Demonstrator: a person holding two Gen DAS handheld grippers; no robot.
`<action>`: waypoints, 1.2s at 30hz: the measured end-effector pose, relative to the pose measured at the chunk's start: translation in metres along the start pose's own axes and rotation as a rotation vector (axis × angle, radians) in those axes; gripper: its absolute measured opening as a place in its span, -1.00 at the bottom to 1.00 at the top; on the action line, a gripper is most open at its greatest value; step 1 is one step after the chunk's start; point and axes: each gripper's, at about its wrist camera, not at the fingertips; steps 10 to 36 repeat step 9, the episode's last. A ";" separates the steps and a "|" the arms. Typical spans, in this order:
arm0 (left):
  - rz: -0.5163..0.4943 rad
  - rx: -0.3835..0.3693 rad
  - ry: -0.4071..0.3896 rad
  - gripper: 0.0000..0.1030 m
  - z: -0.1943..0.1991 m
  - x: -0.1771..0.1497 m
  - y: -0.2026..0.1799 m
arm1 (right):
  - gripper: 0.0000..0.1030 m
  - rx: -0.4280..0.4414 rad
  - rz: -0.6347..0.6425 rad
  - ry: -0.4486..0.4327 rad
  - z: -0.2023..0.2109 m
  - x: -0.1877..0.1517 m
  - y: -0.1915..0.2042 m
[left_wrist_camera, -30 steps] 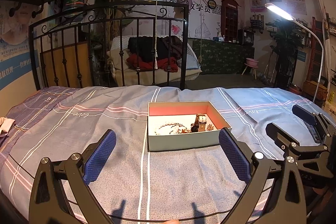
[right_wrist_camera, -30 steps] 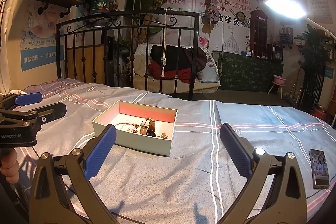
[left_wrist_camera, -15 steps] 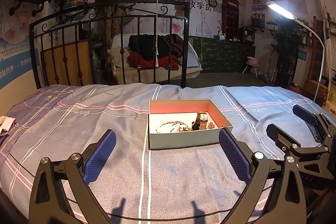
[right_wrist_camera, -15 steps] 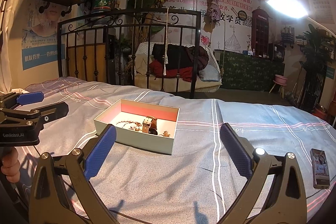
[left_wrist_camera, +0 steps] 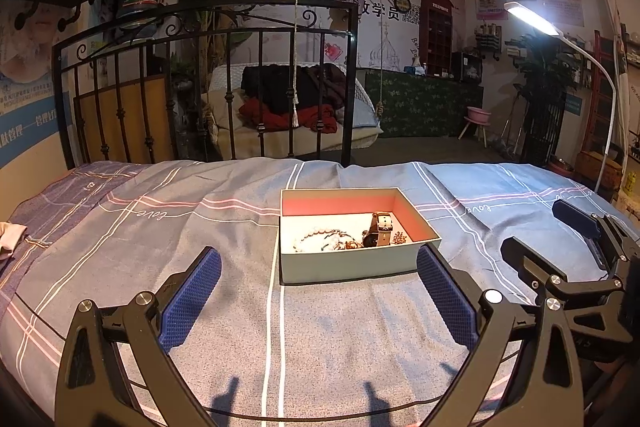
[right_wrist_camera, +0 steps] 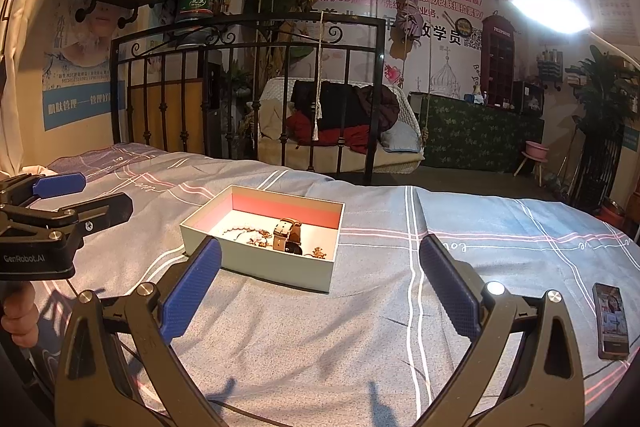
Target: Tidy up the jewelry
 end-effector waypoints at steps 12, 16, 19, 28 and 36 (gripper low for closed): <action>-0.018 0.015 0.027 0.87 -0.005 0.001 -0.002 | 0.89 -0.004 0.002 0.011 -0.001 0.003 -0.002; -0.018 0.015 0.027 0.87 -0.005 0.001 -0.002 | 0.89 -0.004 0.002 0.011 -0.001 0.003 -0.002; -0.018 0.015 0.027 0.87 -0.005 0.001 -0.002 | 0.89 -0.004 0.002 0.011 -0.001 0.003 -0.002; -0.018 0.015 0.027 0.87 -0.005 0.001 -0.002 | 0.89 -0.004 0.002 0.011 -0.001 0.003 -0.002; -0.018 0.015 0.027 0.87 -0.005 0.001 -0.002 | 0.89 -0.004 0.002 0.011 -0.001 0.003 -0.002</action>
Point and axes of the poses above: each gripper's, at about its wrist camera, not at the fingertips, and z roughly against the way its jaws point, y to its left, x to its top, and after that the axes turned 8 degrees about x, right-handed
